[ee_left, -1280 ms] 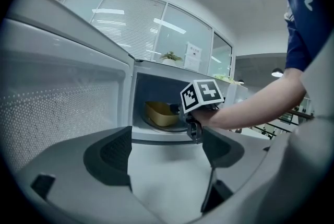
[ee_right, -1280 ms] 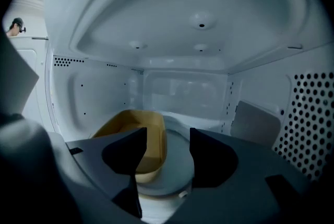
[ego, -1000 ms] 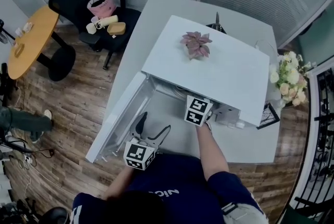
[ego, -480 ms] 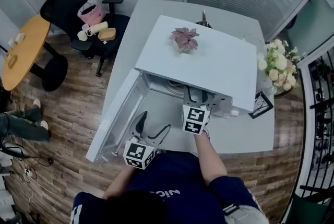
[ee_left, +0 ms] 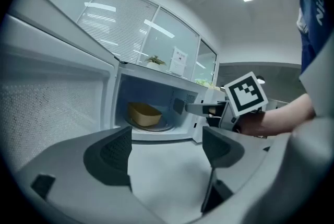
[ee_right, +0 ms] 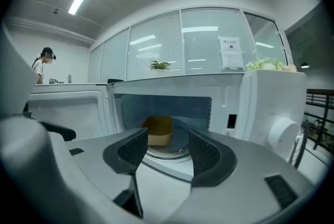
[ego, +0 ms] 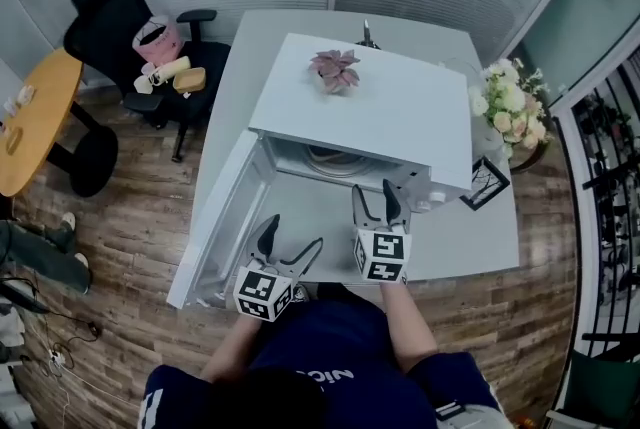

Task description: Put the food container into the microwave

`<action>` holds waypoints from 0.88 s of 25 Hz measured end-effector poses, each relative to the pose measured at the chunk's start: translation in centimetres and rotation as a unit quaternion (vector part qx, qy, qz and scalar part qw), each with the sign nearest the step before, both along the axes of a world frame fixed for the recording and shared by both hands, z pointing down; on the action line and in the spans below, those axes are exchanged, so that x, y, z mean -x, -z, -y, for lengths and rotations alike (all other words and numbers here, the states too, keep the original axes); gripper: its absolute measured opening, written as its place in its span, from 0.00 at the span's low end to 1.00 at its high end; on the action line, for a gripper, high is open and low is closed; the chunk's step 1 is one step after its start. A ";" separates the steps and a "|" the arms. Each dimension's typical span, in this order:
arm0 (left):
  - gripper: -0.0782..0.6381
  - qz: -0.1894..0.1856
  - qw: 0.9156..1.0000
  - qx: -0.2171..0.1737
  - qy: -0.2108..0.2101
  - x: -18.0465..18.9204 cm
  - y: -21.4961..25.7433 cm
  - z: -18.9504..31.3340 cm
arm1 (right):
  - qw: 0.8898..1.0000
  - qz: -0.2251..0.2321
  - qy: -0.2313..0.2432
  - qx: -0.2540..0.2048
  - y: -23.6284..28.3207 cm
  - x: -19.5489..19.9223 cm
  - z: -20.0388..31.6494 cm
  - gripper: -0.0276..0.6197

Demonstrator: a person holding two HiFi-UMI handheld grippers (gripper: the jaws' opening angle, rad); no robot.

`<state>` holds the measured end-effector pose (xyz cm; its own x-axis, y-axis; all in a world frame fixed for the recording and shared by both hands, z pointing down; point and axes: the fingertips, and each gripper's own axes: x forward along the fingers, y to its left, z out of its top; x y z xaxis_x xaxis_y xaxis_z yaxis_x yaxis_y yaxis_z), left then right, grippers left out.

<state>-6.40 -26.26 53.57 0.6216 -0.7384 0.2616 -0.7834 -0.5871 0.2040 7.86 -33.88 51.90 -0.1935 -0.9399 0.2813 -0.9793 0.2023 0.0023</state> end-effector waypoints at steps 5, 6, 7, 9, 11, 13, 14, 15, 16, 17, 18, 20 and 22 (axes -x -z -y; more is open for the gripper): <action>0.68 -0.003 1.000 0.001 0.005 0.5 0.0 -0.3 | 1.000 0.017 -0.005 0.011 -0.5 -0.8 -3.7 0.43; 0.68 -0.006 1.000 0.003 0.004 0.6 -0.1 -0.5 | 1.000 0.015 -0.002 0.011 -0.7 -0.8 -4.5 0.43; 0.68 -0.009 1.000 0.006 0.003 0.5 -0.2 -0.6 | 1.000 0.010 0.001 0.010 -0.7 -0.9 -5.4 0.43; 0.68 -0.014 1.000 0.014 0.003 0.6 -0.5 -0.8 | 1.000 0.000 0.005 0.008 -1.0 -0.9 -6.9 0.43; 0.68 -0.012 1.000 0.022 0.002 0.6 -1.1 -1.3 | 1.000 -0.006 0.010 0.012 -1.5 -0.9 -8.7 0.42; 0.68 -0.008 1.000 0.027 -0.003 0.6 -1.5 -1.9 | 1.000 -0.013 0.013 0.020 -2.1 -0.9 -10.5 0.42; 0.68 -0.006 1.000 0.030 -0.006 0.5 -1.7 -2.2 | 1.000 -0.014 0.013 0.024 -2.4 -1.0 -11.2 0.42; 0.68 -0.006 0.999 0.033 -0.009 0.5 -1.9 -2.5 | 0.999 -0.013 0.013 0.028 -2.6 -1.1 -11.7 0.42; 0.68 -0.007 0.999 0.038 -0.012 0.4 -2.2 -2.7 | 0.999 -0.012 0.014 0.031 -2.9 -1.1 -12.1 0.42; 0.68 -0.008 0.999 0.044 -0.016 0.2 -2.4 -2.9 | 0.999 -0.011 0.014 0.034 -3.1 -1.1 -12.3 0.42; 0.68 -0.008 0.999 0.047 -0.021 0.0 -2.7 -3.1 | 0.999 -0.010 0.012 0.035 -3.2 -1.1 -12.4 0.42; 0.68 -0.006 0.999 0.046 -0.029 -0.4 -2.7 -3.3 | 0.999 -0.006 0.009 0.036 -3.3 -1.1 -12.6 0.42; 0.68 -0.006 0.999 0.033 -0.027 -0.5 -2.2 -3.3 | 0.999 -0.001 0.010 0.038 -3.5 -1.0 -12.6 0.42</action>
<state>-5.86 -22.92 55.81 0.6635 -0.6846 0.3018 -0.7480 -0.6136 0.2529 8.84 -21.26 55.38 -0.2115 -0.9116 0.3525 -0.9750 0.2219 -0.0112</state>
